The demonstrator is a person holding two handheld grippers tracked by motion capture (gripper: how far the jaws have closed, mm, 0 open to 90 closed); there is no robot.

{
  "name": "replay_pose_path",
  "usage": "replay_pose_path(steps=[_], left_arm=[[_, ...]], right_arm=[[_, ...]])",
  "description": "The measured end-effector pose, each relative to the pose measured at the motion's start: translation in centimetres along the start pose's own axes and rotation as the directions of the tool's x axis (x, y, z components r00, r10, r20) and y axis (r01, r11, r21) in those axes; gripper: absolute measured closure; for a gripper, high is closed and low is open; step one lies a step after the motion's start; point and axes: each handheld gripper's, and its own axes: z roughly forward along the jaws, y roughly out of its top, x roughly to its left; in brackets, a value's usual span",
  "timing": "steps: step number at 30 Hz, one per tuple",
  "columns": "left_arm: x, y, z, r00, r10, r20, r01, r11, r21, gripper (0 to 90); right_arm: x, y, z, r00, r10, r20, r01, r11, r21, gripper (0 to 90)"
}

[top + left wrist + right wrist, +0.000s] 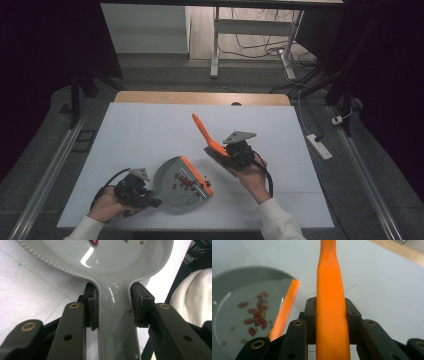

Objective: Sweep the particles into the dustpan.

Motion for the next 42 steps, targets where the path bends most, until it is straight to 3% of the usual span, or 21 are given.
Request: replay_pose_path(steps=[6, 17, 22, 24, 26, 29, 32, 37, 42], left_arm=[[0.0, 0.0, 0.0, 1.0000, 0.000, 0.001, 0.000, 1.0000, 0.000, 62.3], [0.0, 0.0, 0.0, 1.0000, -0.001, 0.001, 0.001, 1.0000, 0.000, 62.3], [0.0, 0.0, 0.0, 1.0000, -0.002, 0.002, 0.002, 1.0000, 0.000, 62.3], [0.0, 0.0, 0.0, 1.0000, -0.002, 0.001, 0.002, 1.0000, 0.000, 62.3], [0.0, 0.0, 0.0, 1.0000, -0.003, 0.003, 0.003, 1.0000, 0.000, 62.3], [0.0, 0.0, 0.0, 1.0000, -0.002, 0.003, 0.002, 1.0000, 0.000, 62.3], [0.0, 0.0, 0.1, 1.0000, -0.001, 0.002, 0.001, 1.0000, 0.001, 62.3], [0.0, -0.1, 0.1, 1.0000, 0.000, 0.001, 0.000, 1.0000, 0.004, 62.3], [0.0, -0.1, 0.1, 1.0000, 0.001, 0.000, -0.001, 1.0000, 0.005, 62.3]], right_arm=[[1.6, -1.4, 2.5, 0.9988, -0.042, -0.027, 0.045, 0.993, 0.106, 70.3], [4.3, -1.6, 2.7, 0.9975, -0.059, -0.040, 0.062, 0.994, 0.094, 70.3], [5.6, -1.2, 2.7, 0.9927, -0.044, -0.112, 0.051, 0.997, 0.061, 70.3], [5.9, -0.8, 2.6, 0.9822, -0.025, -0.186, 0.031, 0.999, 0.030, 70.3], [6.4, -0.4, 2.4, 0.9838, -0.070, -0.165, 0.073, 0.997, 0.012, 70.3], [6.1, -0.4, 2.0, 0.9846, -0.073, -0.159, 0.072, 0.997, -0.010, 70.2], [5.1, -0.5, 1.5, 0.9910, -0.054, -0.123, 0.053, 0.999, -0.015, 70.2], [2.9, -0.8, 0.3, 0.9968, 0.009, -0.080, -0.012, 0.999, -0.031, 70.2], [1.7, -1.4, 0.6, 0.9994, 0.025, -0.025, -0.025, 1.000, 0.004, 70.2]])
